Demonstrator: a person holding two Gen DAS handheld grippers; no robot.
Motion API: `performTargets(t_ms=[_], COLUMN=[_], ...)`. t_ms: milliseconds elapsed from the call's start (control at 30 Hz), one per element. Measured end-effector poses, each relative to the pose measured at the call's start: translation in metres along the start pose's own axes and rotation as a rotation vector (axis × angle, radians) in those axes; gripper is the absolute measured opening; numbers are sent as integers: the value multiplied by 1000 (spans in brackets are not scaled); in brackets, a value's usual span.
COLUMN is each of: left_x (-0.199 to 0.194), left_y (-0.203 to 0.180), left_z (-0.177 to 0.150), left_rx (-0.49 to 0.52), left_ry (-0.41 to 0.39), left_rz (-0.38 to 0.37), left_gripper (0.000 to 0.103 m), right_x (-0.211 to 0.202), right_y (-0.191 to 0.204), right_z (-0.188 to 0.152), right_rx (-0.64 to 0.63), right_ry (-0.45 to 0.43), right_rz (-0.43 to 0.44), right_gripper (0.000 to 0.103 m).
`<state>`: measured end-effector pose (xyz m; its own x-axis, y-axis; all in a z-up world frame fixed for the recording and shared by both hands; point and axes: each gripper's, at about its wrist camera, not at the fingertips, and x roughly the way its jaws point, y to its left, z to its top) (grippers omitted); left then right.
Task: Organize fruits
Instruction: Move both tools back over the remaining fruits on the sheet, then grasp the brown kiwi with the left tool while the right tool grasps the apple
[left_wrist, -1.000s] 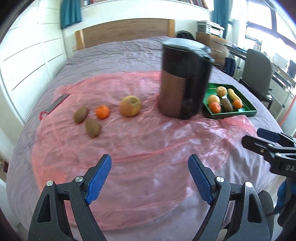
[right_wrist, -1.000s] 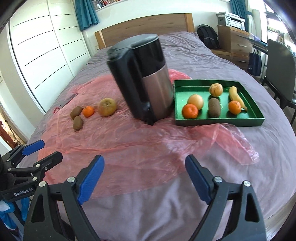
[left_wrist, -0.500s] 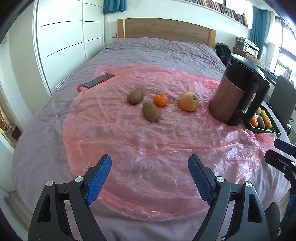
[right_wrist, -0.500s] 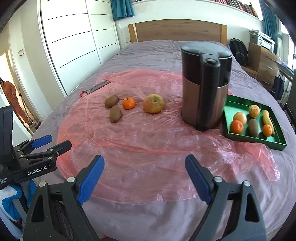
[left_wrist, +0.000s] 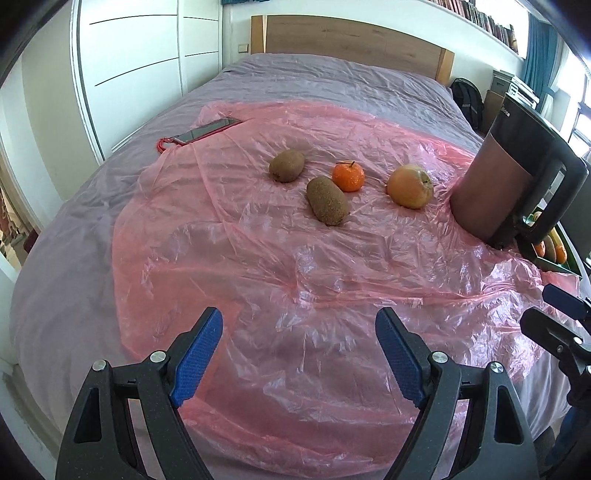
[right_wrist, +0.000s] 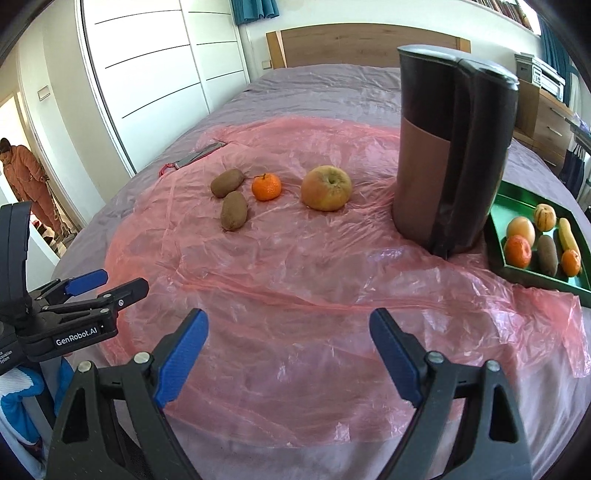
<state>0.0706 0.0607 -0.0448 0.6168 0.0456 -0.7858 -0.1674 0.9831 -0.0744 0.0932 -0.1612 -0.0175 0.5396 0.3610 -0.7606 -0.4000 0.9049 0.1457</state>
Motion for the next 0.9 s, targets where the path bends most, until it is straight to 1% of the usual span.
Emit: performTargets(t_ms=[100,267,400,533,700,900], left_x=[13,42,73,102,136,158], left_y=[0,-5,-9,-15,-17,-20], left_z=[15,43,66,84,95,99], left_rx=[-11,-4,-11,-9,-18,-18], left_ry=[4,13,27,41,66,78], left_rz=[-6,-10,-18,-20,-7,-4], left_gripper=[81,81,81,81,81,81], right_x=[13,46,84,124,167,196], right_y=[1,-3,-11,-16,-23,-39], right_z=[12,49,85,107,120,129], right_rx=[-10,-28,-35,-43,-47,-16], right_ry=[-5,-21,-23,-6,12,32], right_rz=[-13,-50,-80,-115,-151,-173], right_gripper=[103,103,103,103,103,103])
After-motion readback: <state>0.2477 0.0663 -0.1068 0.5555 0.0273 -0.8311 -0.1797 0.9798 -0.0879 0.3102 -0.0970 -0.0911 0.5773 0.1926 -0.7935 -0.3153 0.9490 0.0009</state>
